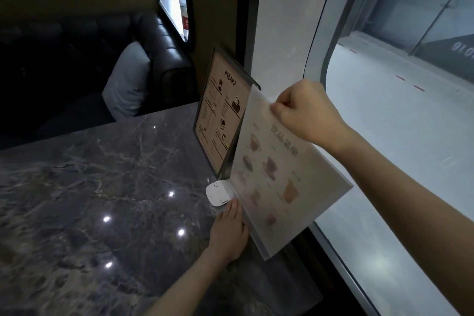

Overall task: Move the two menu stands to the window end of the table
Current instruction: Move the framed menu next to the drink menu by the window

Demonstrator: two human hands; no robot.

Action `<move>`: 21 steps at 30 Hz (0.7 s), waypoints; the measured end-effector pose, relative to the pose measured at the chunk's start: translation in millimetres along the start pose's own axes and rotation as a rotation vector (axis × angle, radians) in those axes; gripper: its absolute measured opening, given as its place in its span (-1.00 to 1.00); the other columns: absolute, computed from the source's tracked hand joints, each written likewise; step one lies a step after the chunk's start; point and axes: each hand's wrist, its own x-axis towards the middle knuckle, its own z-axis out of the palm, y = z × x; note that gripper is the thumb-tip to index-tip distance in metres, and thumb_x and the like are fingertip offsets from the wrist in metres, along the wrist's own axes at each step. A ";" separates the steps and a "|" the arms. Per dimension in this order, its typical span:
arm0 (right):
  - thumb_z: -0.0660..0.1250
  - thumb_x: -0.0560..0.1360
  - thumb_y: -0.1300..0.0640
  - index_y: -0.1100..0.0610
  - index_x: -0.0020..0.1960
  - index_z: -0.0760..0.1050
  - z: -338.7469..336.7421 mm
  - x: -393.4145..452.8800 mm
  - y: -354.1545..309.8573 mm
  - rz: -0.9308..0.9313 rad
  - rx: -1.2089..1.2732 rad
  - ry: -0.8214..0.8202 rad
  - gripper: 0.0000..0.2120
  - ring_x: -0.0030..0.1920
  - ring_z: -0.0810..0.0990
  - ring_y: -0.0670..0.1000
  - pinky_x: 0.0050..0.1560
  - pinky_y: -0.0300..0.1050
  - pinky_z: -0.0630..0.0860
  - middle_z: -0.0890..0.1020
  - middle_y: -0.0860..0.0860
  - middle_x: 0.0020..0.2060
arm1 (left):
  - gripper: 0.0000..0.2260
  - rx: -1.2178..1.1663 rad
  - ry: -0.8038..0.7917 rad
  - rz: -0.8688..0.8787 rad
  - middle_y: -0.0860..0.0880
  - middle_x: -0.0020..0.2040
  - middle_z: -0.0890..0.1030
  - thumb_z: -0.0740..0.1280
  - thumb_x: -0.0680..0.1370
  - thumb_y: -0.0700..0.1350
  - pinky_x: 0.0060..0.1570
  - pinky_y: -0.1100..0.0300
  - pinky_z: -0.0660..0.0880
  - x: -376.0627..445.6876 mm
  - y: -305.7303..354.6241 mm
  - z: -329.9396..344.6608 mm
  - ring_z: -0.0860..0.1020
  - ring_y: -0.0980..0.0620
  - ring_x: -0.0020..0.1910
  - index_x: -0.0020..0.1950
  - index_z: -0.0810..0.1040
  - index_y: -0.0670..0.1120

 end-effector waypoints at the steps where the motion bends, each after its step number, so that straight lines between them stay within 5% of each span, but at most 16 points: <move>1: 0.21 0.48 0.26 0.48 -0.16 0.54 2.1 1.9 0.5 0.003 -0.001 -0.002 -0.73 -0.19 0.59 0.33 -0.17 0.20 0.57 0.61 0.43 -0.17 | -0.46 0.000 -0.002 -0.006 -0.09 0.54 -0.06 -0.05 0.61 0.06 0.44 0.09 -0.03 0.9 -2.6 -0.5 -0.08 0.01 0.51 0.49 -0.14 -0.16; 21: 0.22 0.49 0.24 0.49 -0.14 0.53 9.8 17.3 13.7 0.064 0.037 -0.029 -0.72 -0.19 0.60 0.33 -0.17 0.22 0.56 0.62 0.43 -0.17 | -0.46 -0.135 0.034 -0.016 -0.01 0.54 -0.06 -0.02 0.61 0.07 0.42 0.19 0.04 10.4 -21.2 4.2 -0.05 0.07 0.50 0.50 -0.13 -0.11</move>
